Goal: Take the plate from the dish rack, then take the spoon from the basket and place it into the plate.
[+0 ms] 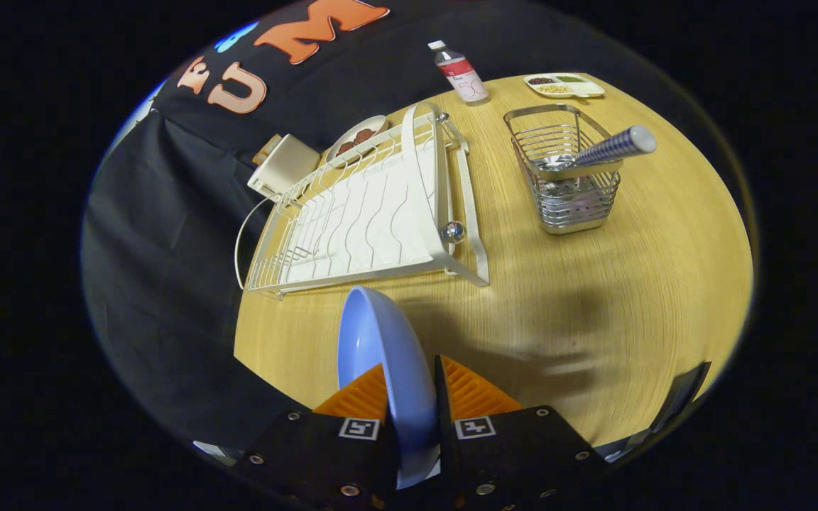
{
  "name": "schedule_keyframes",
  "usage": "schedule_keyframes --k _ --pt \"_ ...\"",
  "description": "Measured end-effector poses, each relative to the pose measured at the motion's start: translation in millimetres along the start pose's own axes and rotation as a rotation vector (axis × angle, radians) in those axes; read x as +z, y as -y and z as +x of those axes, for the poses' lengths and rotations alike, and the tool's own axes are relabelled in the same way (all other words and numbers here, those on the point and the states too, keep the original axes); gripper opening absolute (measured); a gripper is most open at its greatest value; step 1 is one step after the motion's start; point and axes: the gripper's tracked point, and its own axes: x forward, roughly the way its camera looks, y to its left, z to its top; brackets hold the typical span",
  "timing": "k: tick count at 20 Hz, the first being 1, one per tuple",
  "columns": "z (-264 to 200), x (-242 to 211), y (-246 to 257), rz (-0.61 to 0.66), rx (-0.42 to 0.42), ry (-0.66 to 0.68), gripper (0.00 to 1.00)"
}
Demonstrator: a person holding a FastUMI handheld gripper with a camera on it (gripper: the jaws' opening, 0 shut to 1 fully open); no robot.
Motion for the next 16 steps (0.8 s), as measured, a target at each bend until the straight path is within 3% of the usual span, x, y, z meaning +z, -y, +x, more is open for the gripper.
schedule_keyframes --k 6,10,16 --pt "24.6 0.8 -3.0 0.069 0.032 0.019 0.24" --pt "35.0 -6.8 10.3 0.064 -0.021 0.007 0.36" --pt "41.6 8.1 46.5 -0.023 -0.211 0.056 0.48"
